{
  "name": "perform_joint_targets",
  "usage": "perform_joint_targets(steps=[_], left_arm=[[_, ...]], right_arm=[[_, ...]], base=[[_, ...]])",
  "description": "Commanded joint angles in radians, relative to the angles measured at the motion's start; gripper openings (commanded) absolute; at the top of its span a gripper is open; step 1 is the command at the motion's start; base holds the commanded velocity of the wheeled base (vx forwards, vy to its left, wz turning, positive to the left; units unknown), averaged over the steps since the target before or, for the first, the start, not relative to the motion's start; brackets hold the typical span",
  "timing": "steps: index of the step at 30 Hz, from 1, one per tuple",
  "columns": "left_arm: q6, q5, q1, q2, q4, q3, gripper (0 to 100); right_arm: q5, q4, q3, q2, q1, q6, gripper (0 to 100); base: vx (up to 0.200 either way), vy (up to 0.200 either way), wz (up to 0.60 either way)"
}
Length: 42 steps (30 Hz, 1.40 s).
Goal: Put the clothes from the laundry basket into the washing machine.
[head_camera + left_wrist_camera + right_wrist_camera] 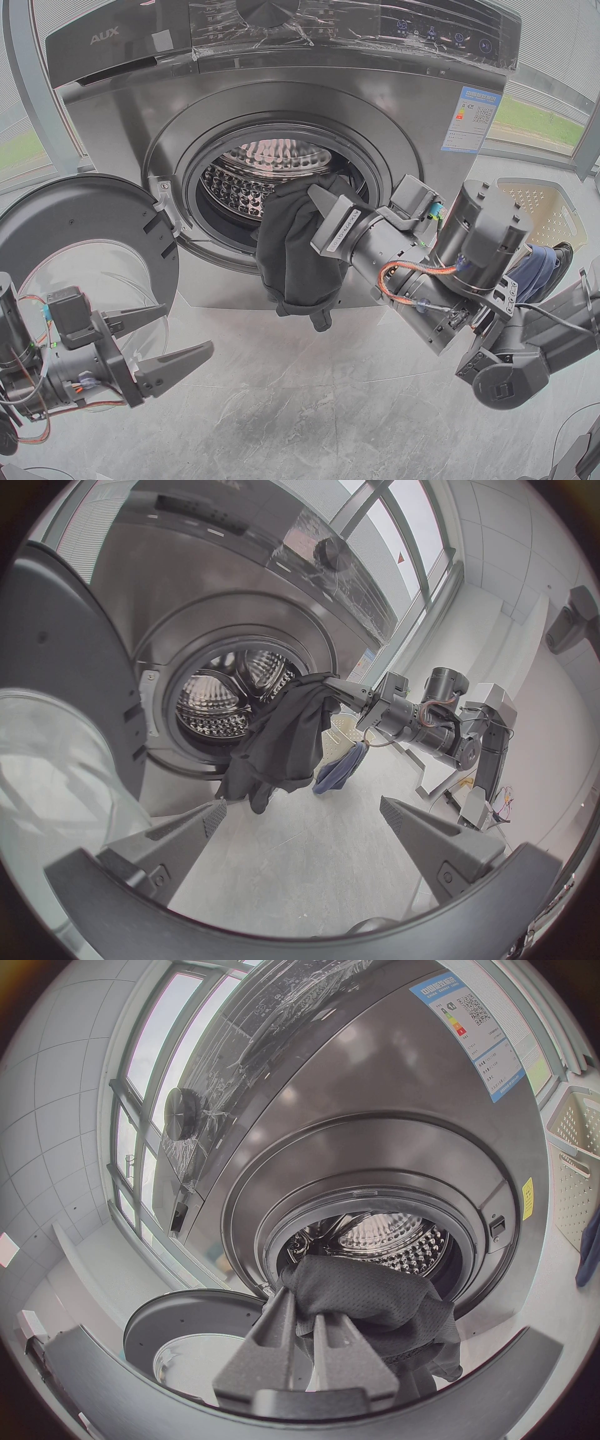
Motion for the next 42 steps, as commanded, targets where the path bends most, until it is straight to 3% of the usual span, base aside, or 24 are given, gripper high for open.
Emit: perform_joint_targets(steps=[1, 4, 13, 31, 36, 42], left_arm=[[-0.013, 0.003, -0.043, 0.185, -0.079, -0.050, 100], [-0.024, 0.001, -0.051, 0.286, -0.208, -0.050, 100], [-0.032, -0.005, -0.067, 0.484, -0.414, -0.054, 100], [-0.055, -0.016, -0.080, 0.662, -0.441, -0.198, 100], [-0.082, -0.016, -0.097, 0.706, -0.448, -0.241, 100], [-0.088, -0.002, -0.102, 0.757, -0.497, -0.282, 100]], right_arm=[[0.004, -0.024, 0.006, 0.015, 0.000, 0.000, 0], [0.007, -0.027, -0.001, 0.018, 0.000, -0.002, 0], [0.021, -0.027, -0.040, 0.055, -0.003, -0.028, 0], [0.019, -0.033, -0.037, 0.044, 0.002, -0.028, 0], [0.019, -0.033, -0.033, 0.044, 0.003, -0.028, 0], [0.018, -0.035, -0.024, 0.039, 0.003, -0.028, 0]], base=[[0.000, 0.000, 0.00], [0.000, 0.000, 0.00], [0.000, 0.000, 0.00], [0.000, 0.000, 0.00], [0.000, 0.000, 0.00], [0.000, 0.000, 0.00]])
